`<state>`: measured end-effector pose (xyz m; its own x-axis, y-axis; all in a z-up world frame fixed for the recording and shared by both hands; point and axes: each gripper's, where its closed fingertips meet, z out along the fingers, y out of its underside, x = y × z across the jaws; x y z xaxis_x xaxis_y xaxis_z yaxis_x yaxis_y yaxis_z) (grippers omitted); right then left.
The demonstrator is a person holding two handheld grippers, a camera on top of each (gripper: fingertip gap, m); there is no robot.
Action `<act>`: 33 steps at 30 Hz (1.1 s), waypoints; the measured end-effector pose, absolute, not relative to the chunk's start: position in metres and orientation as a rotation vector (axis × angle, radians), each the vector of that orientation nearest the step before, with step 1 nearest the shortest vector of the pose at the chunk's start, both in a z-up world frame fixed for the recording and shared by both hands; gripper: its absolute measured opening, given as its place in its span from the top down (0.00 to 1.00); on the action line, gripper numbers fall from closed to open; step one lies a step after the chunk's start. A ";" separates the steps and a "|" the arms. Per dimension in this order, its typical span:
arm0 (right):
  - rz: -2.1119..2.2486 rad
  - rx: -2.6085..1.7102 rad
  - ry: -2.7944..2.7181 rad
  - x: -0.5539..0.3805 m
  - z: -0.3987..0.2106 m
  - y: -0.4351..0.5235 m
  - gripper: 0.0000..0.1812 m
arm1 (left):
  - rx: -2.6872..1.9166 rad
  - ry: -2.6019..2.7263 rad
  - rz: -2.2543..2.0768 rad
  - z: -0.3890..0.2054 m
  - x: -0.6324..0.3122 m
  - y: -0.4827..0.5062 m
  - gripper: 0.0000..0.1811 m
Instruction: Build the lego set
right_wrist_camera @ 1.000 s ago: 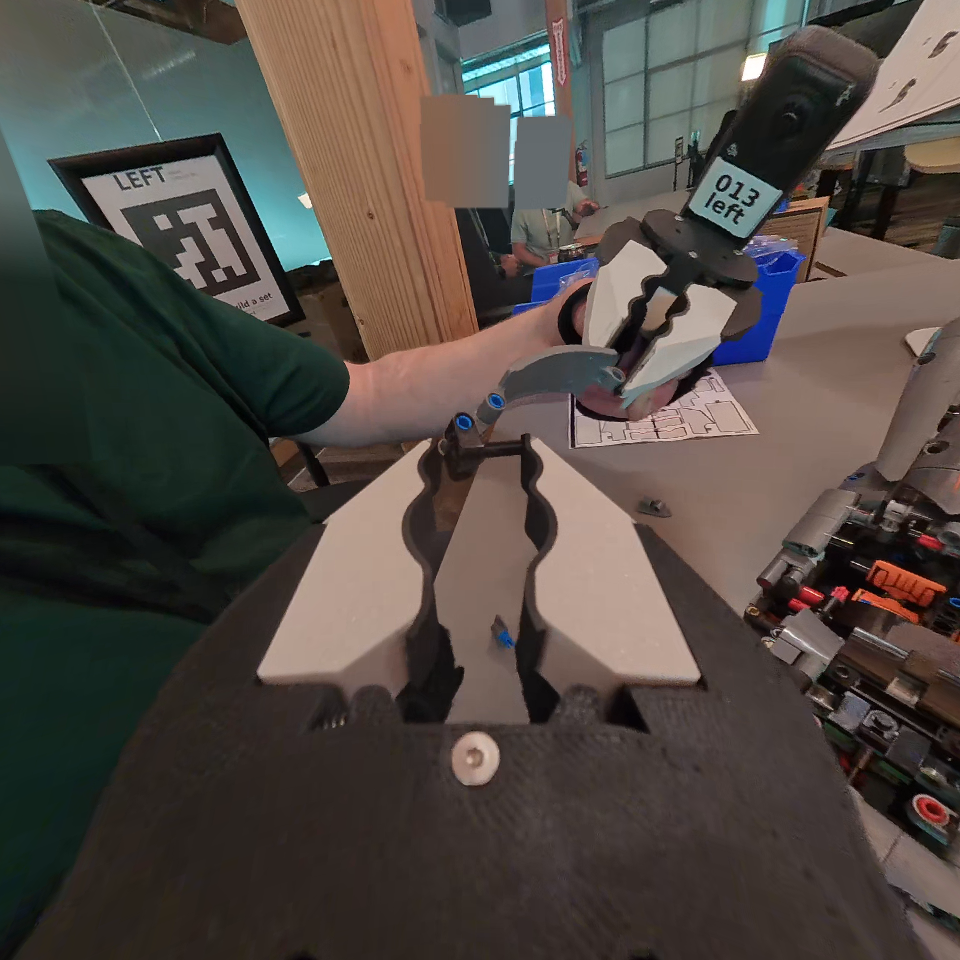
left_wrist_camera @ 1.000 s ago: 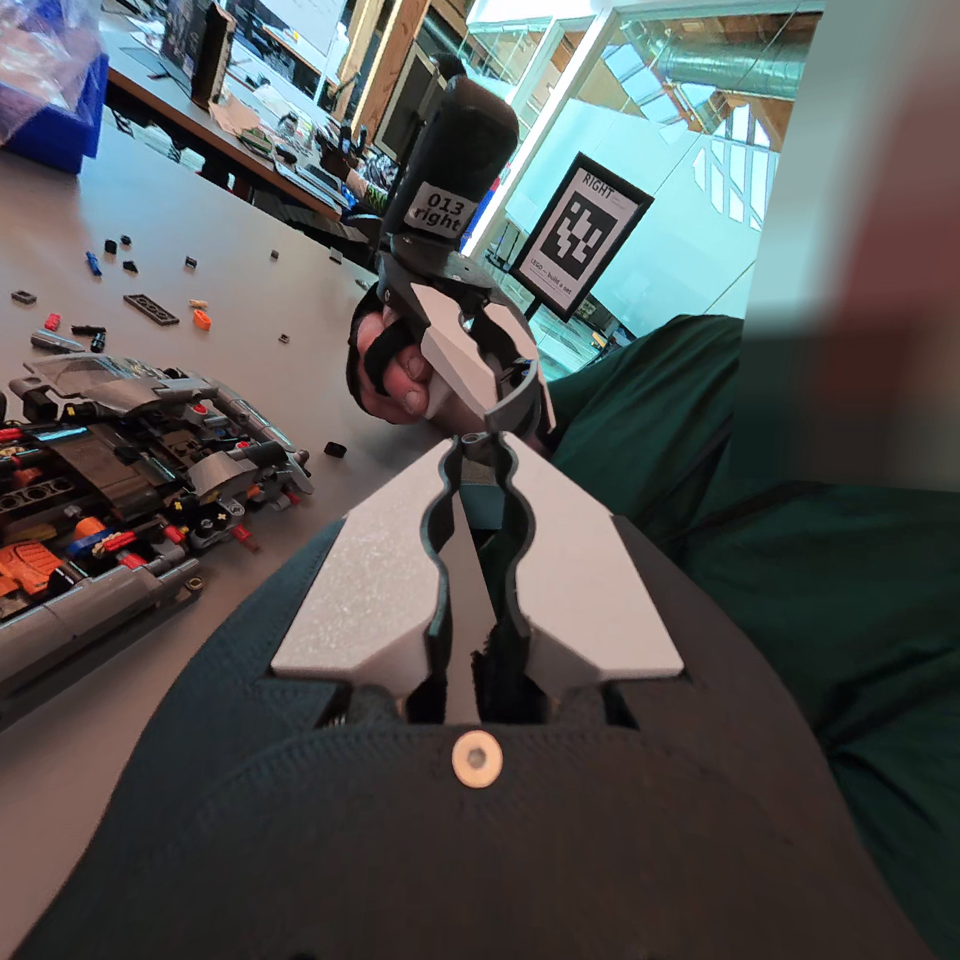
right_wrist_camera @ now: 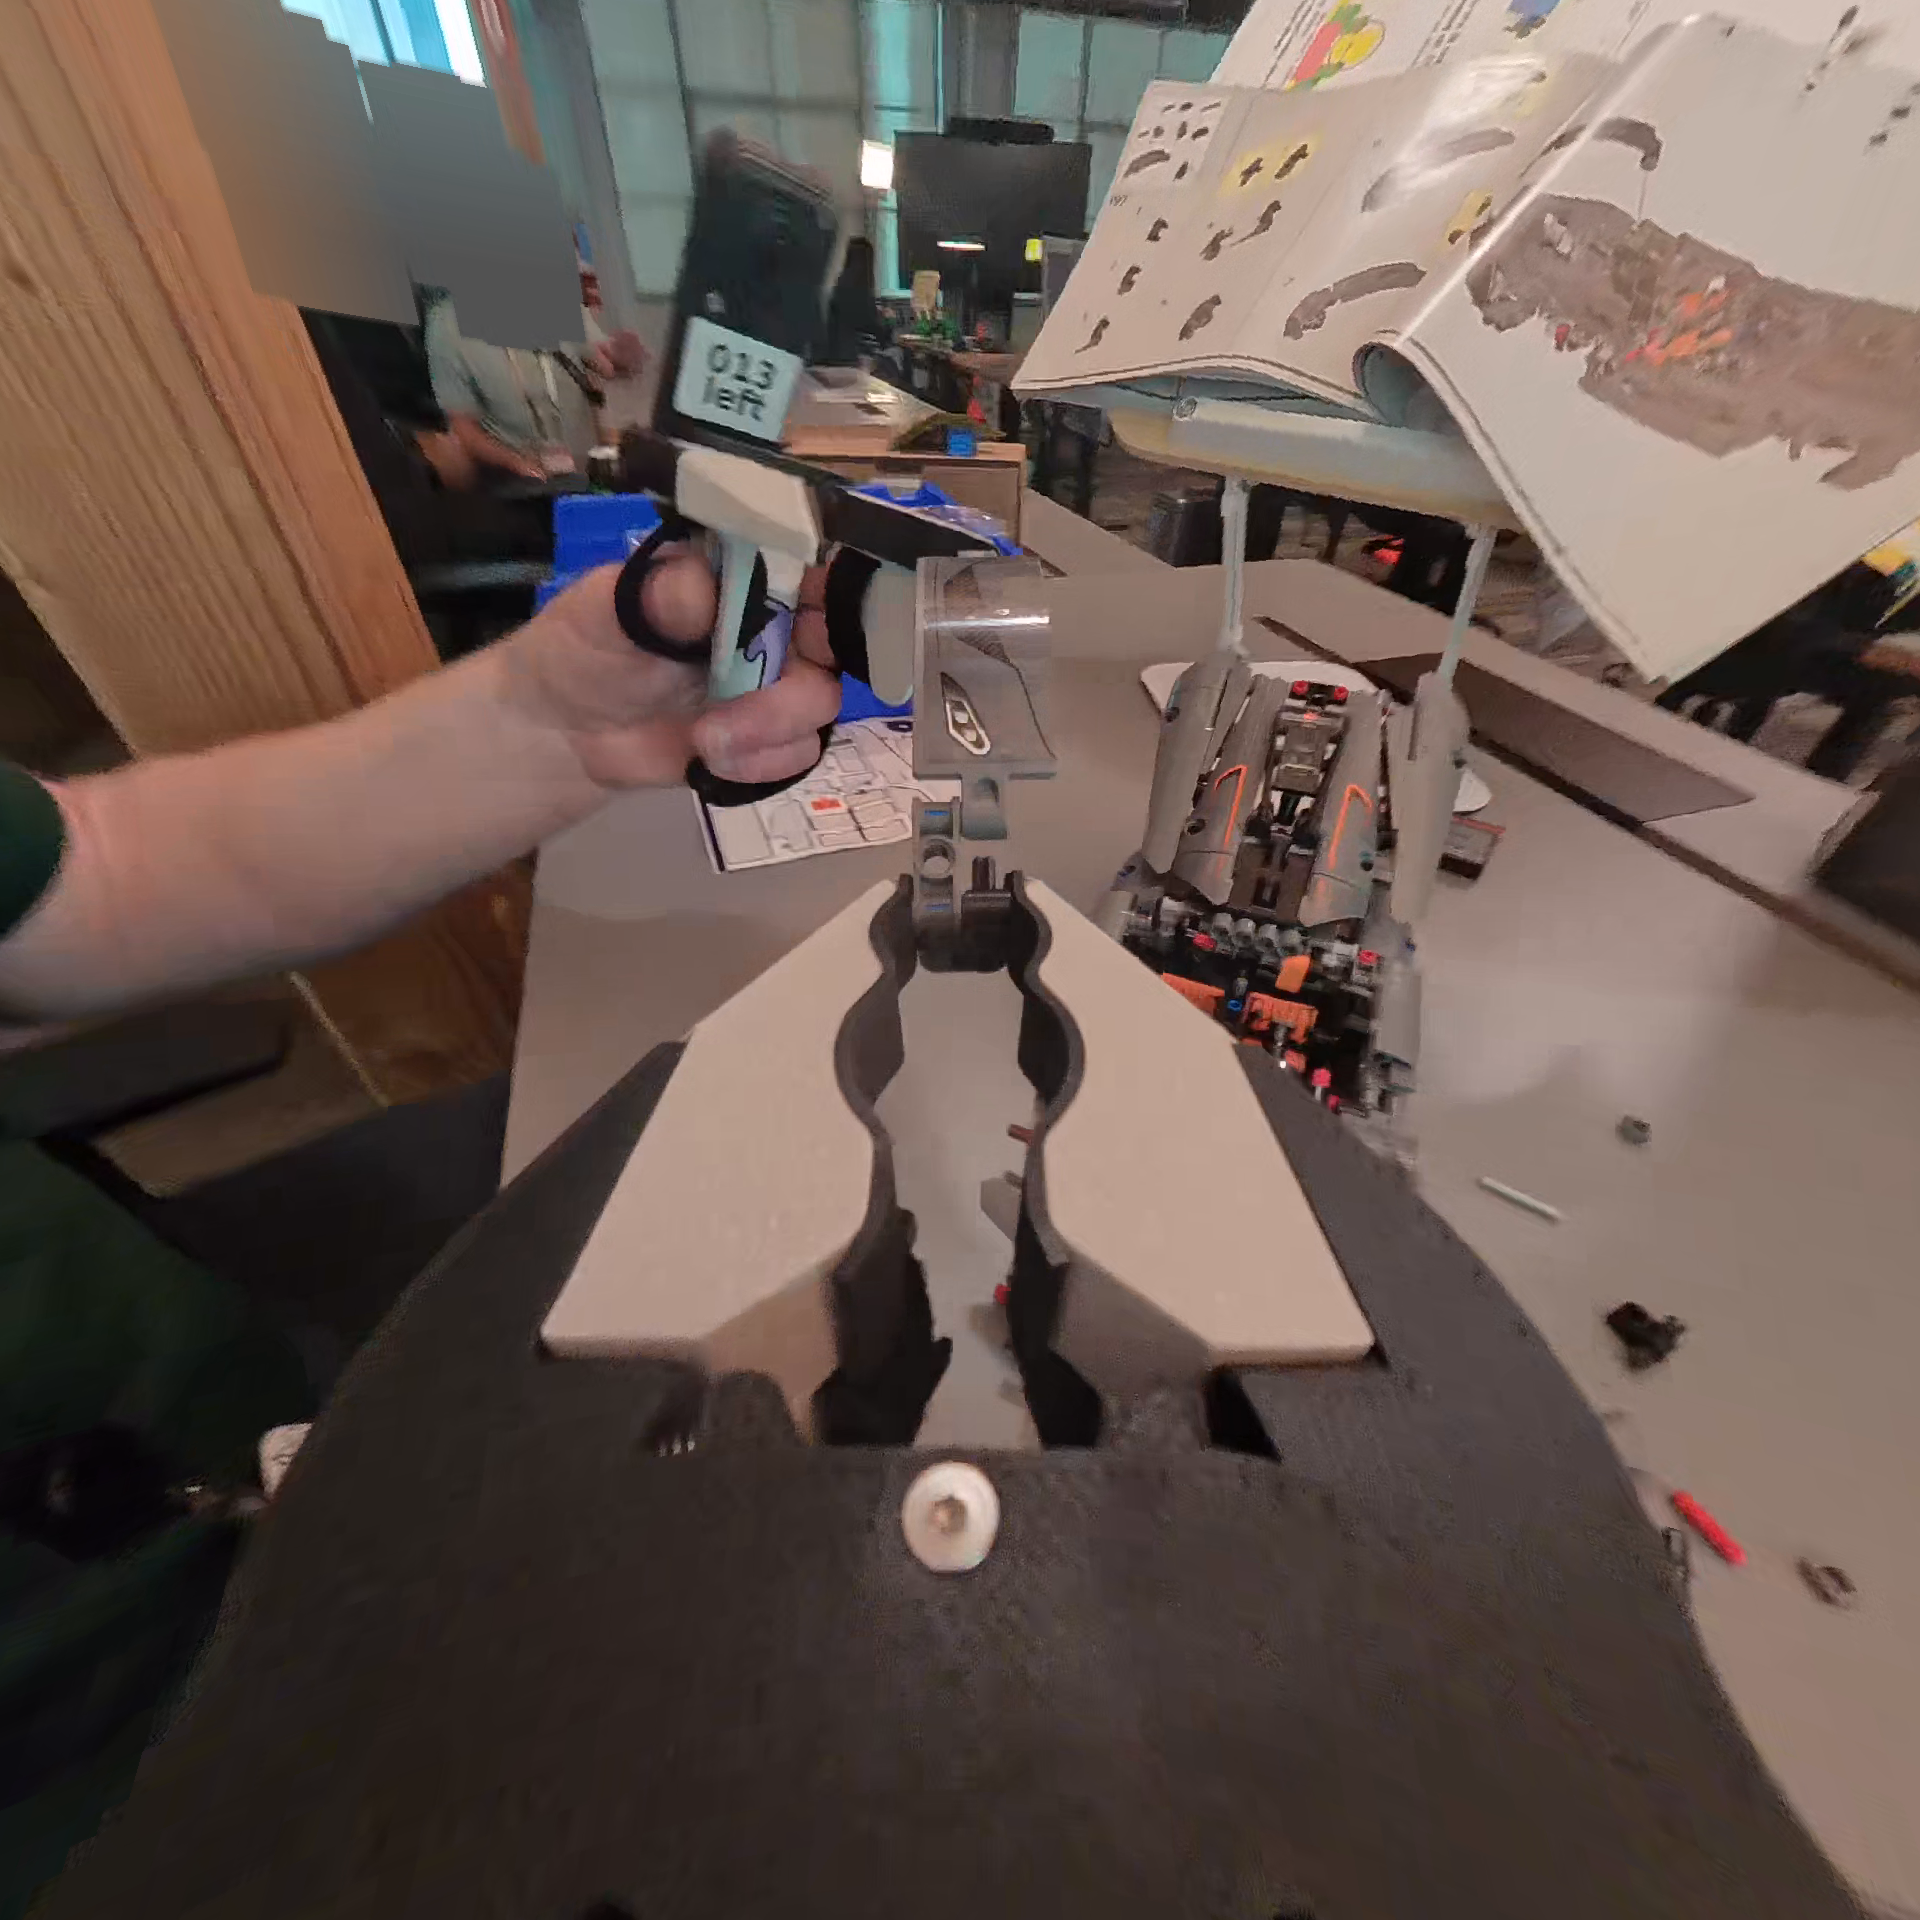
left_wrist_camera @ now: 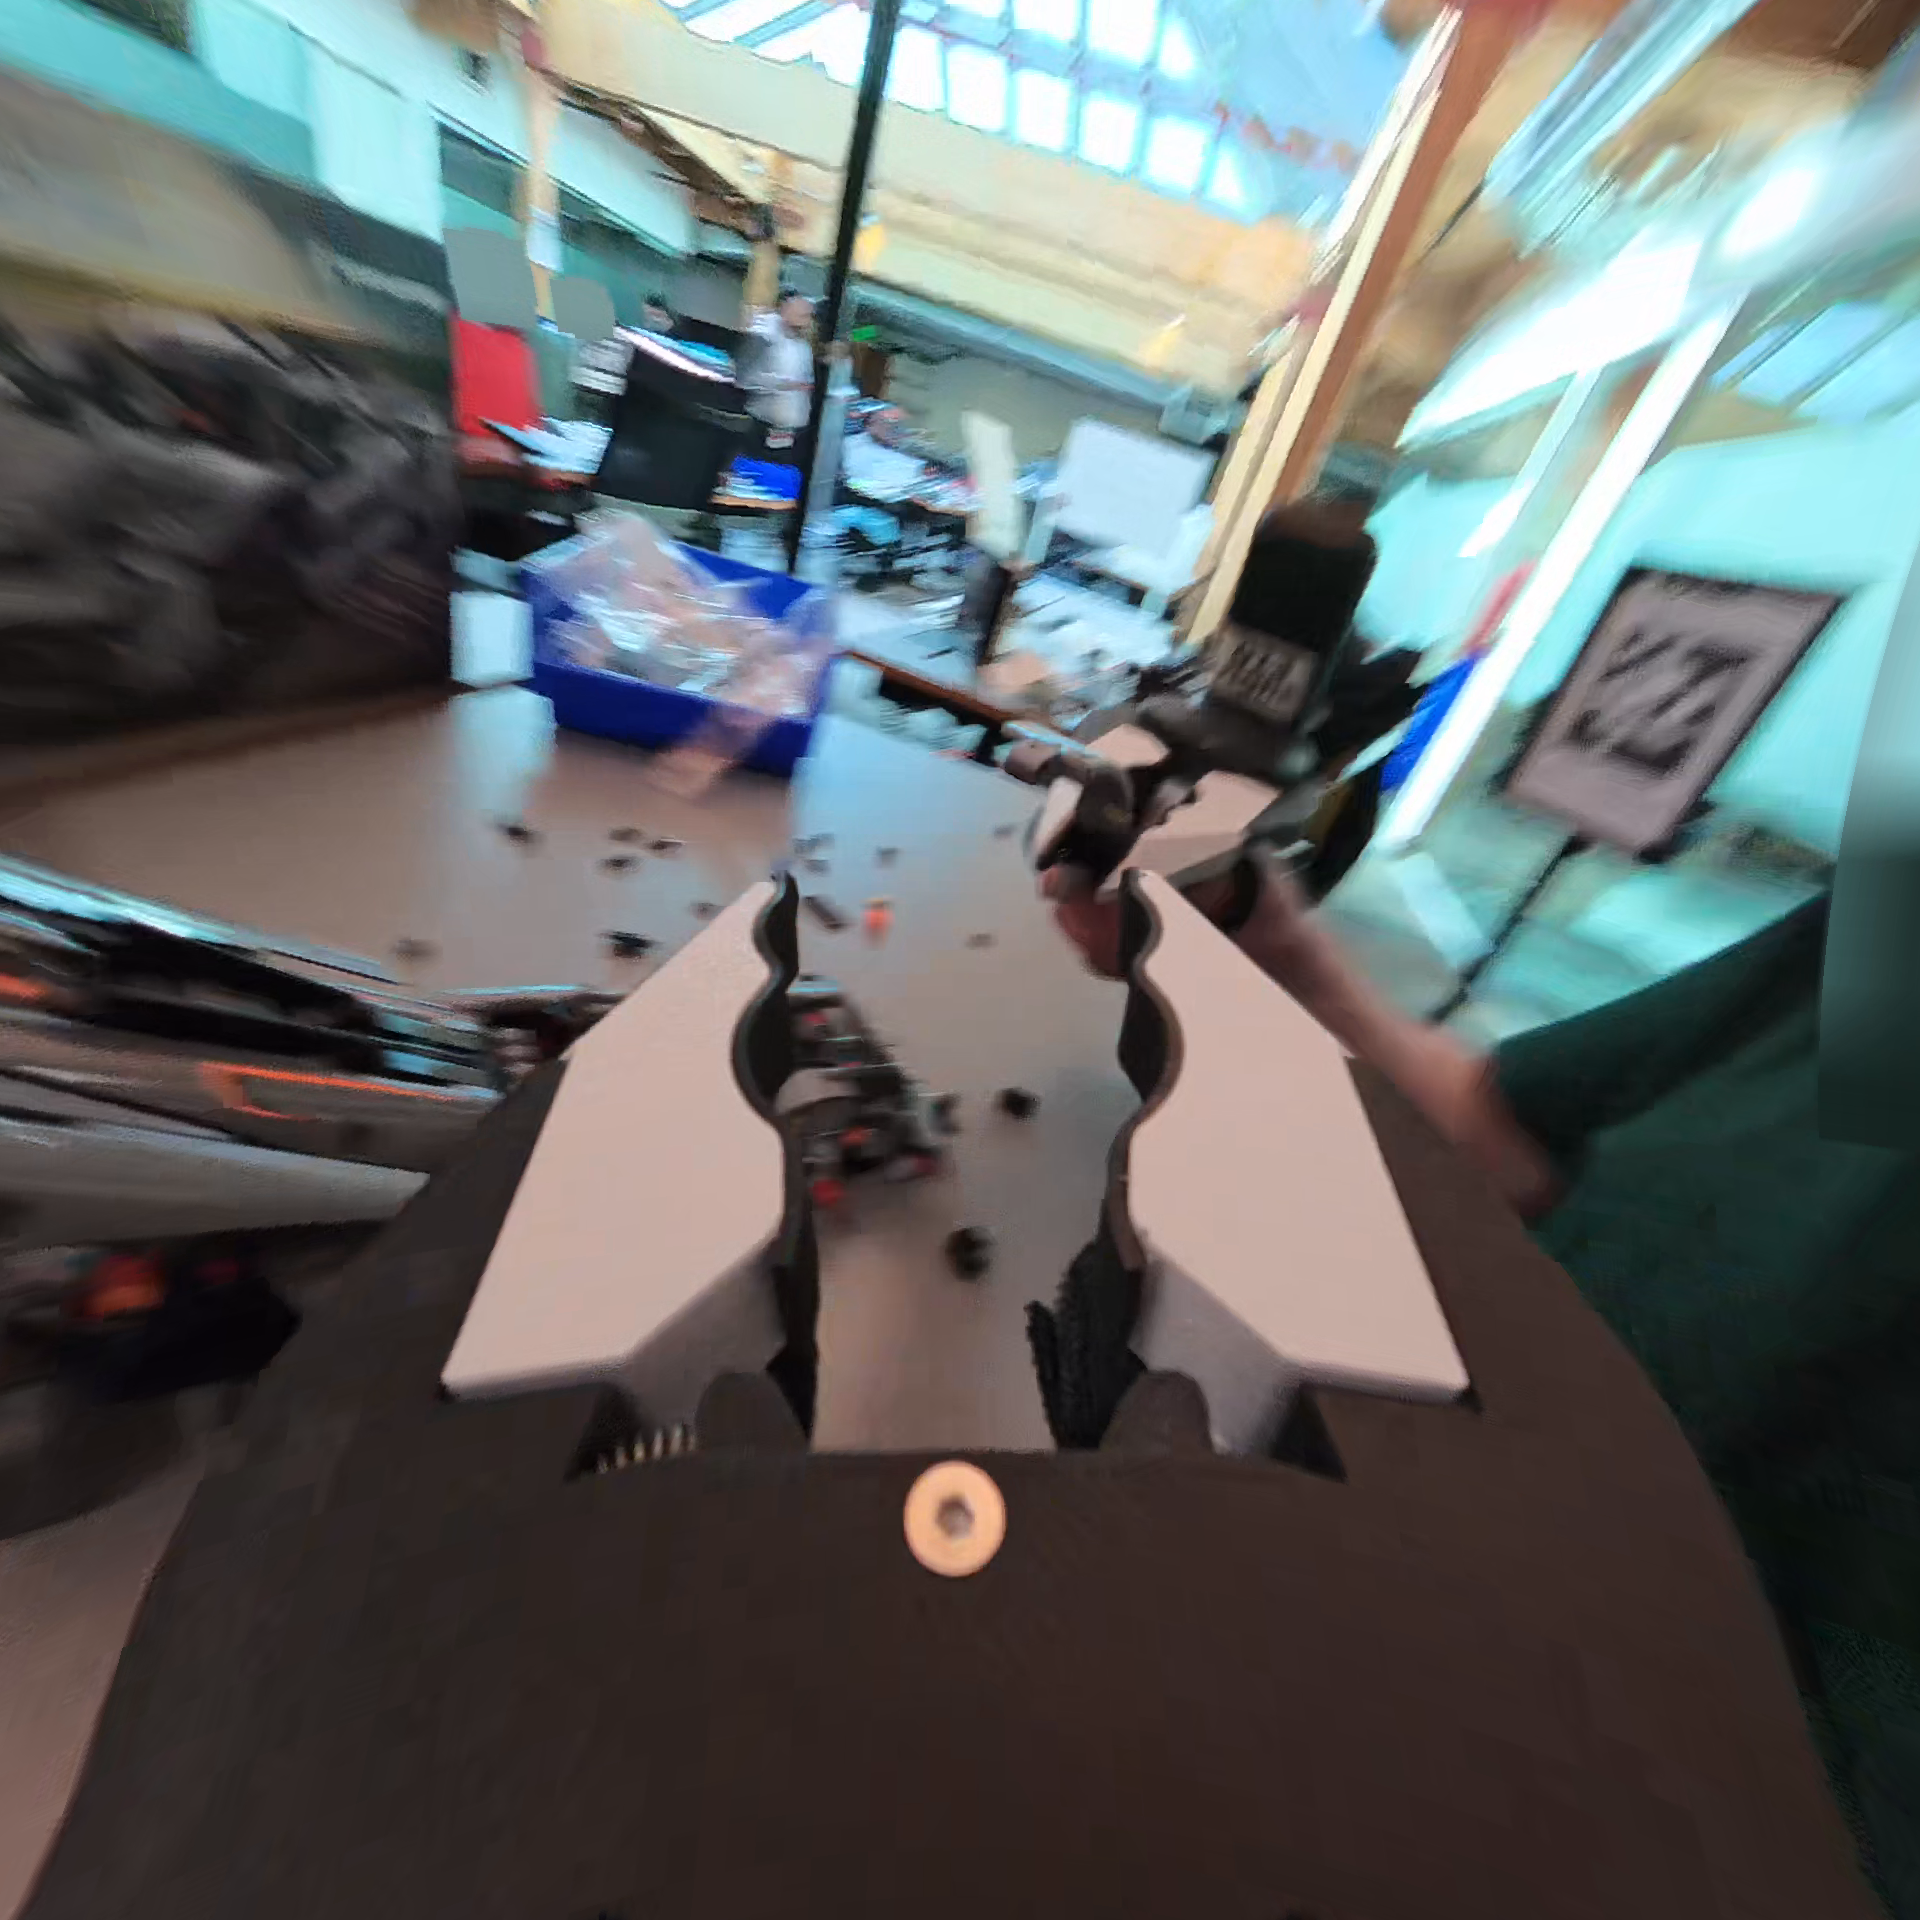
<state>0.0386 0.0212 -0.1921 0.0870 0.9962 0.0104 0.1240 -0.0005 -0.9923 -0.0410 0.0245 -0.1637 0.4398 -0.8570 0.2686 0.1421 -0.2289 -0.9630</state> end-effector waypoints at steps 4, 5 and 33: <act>1.225 -1.429 -1.331 0.036 -0.202 0.015 0.92 | -1.407 0.930 -0.348 -0.157 -0.023 0.016 0.65; 1.250 -1.437 -1.362 0.034 -0.203 0.012 0.92 | -1.383 0.998 -0.210 -0.158 -0.015 0.014 0.67; 0.586 -1.253 -1.276 0.043 -0.169 0.029 0.94 | -1.311 1.191 0.394 -0.163 0.013 0.031 1.00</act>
